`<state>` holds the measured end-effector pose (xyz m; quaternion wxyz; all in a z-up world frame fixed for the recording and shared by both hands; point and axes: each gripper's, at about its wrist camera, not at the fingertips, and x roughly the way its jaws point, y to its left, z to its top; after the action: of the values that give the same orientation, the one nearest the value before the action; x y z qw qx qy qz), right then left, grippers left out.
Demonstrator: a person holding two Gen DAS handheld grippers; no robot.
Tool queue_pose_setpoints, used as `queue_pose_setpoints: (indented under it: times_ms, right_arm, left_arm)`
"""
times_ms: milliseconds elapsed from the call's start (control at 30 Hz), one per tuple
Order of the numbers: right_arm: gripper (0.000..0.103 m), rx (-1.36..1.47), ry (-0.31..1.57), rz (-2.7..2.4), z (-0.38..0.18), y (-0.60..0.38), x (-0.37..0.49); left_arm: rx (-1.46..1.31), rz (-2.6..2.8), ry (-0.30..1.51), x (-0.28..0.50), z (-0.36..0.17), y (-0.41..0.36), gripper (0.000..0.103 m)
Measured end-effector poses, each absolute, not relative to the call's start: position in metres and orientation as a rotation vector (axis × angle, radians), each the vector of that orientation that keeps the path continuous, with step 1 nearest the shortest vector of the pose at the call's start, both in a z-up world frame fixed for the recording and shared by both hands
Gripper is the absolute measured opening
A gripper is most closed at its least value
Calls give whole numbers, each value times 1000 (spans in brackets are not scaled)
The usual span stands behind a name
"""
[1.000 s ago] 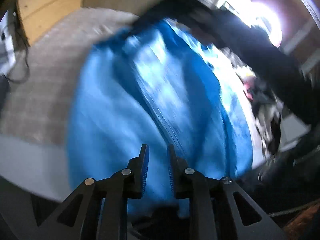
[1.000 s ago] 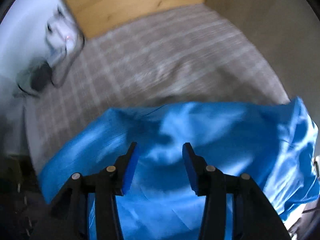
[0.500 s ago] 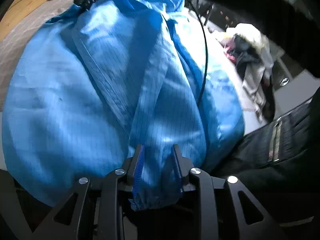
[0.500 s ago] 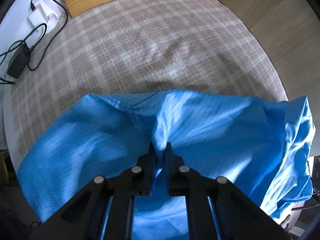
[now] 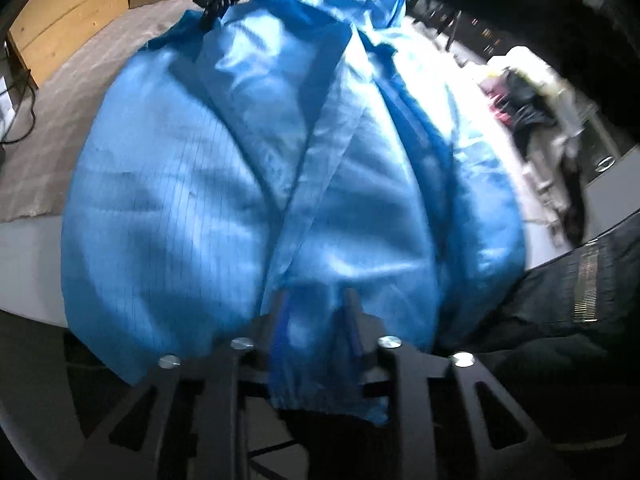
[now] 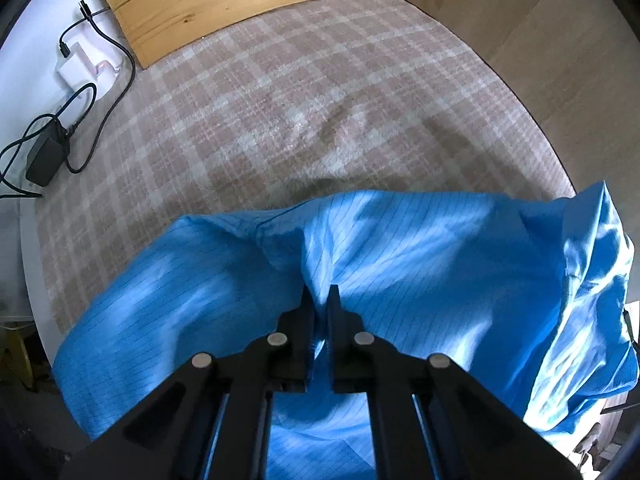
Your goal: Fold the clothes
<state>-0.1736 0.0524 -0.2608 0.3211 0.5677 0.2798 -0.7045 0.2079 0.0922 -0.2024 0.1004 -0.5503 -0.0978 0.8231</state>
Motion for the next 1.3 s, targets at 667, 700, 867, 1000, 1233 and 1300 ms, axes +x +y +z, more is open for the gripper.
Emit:
queue_pose_setpoints:
  times_ms: [667, 700, 867, 1000, 1233, 1300]
  right_arm:
    - [4, 1524, 667, -1840, -264, 48, -184]
    - [4, 1524, 641, -1843, -259, 48, -189]
    - [4, 1494, 477, -1879, -229, 62, -204]
    - [4, 1507, 445, -1854, -228, 84, -203]
    - [27, 1459, 334, -1723, -203, 139, -160]
    - [46, 1391, 238, -1706, -181, 162, -162]
  left_arm:
    - [-1530, 2503, -228, 212, -152, 48, 1]
    - [-1501, 2557, -187, 215, -130, 40, 1]
    - [-1371, 2704, 43, 240, -26, 41, 1]
    - [-1438, 2406, -94, 258, -58, 96, 2]
    - [-1698, 2222, -257, 251, -134, 84, 4]
    - [-1693, 2255, -254, 245, -131, 69, 6]
